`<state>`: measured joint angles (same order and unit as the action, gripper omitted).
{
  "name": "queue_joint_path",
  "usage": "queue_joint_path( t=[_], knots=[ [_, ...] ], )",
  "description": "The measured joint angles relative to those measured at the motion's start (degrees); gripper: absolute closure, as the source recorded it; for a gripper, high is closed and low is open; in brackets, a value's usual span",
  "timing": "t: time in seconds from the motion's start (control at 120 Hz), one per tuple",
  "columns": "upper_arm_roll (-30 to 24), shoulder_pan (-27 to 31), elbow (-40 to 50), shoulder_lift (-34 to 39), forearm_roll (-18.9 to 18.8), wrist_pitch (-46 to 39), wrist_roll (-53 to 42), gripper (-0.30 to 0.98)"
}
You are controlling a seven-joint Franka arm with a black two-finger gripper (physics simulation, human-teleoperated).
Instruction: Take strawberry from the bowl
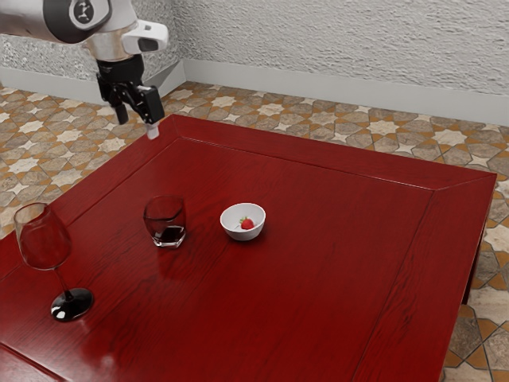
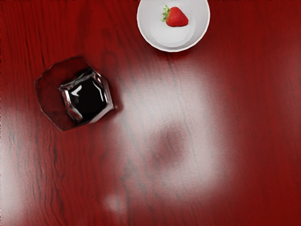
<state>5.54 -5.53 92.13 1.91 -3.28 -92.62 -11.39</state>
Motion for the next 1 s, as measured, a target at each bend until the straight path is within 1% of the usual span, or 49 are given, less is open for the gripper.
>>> queue_joint_path(
  t=[0.158, 0.208, 0.258, 0.317, 0.383, 0.492, 0.583, 0.658, 0.692, 0.825, 0.875, 1.0],
  knots=[
    [0.0, 1.7, -0.1, -0.2, -0.2, -0.2, -0.1, 0.0],
    [-0.2, 2.4, -0.7, -1.4, -0.3, -0.2, -0.5, 0.0],
    [-0.5, 3.4, -2.4, -4.3, -0.2, -0.5, -2.3, 0.0],
    [-1.2, 4.0, -5.3, -8.7, -0.1, -1.8, -6.4, 0.0],
    [-1.9, 2.3, -7.4, -13.4, -0.1, -4.3, -12.5, 0.0],
    [-3.0, 2.0, -8.8, -18.8, -0.3, -7.2, -20.9, 0.0],
    [-5.3, 2.3, -14.8, -26.0, -0.5, -8.8, -27.8, 0.0],
    [-5.7, 2.4, -16.9, -29.7, -0.6, -10.4, -32.6, 0.01],
    [-5.8, 2.4, -17.2, -30.9, -0.6, -11.3, -34.6, 0.03],
    [-7.0, 3.3, -17.5, -35.2, -0.7, -15.2, -42.4, 0.19],
    [-7.2, 3.5, -17.6, -36.3, -1.2, -16.4, -45.1, 0.22],
    [-8.8, 3.9, -21.1, -40.9, -1.8, -18.4, -51.8, 0.29]
  ],
)
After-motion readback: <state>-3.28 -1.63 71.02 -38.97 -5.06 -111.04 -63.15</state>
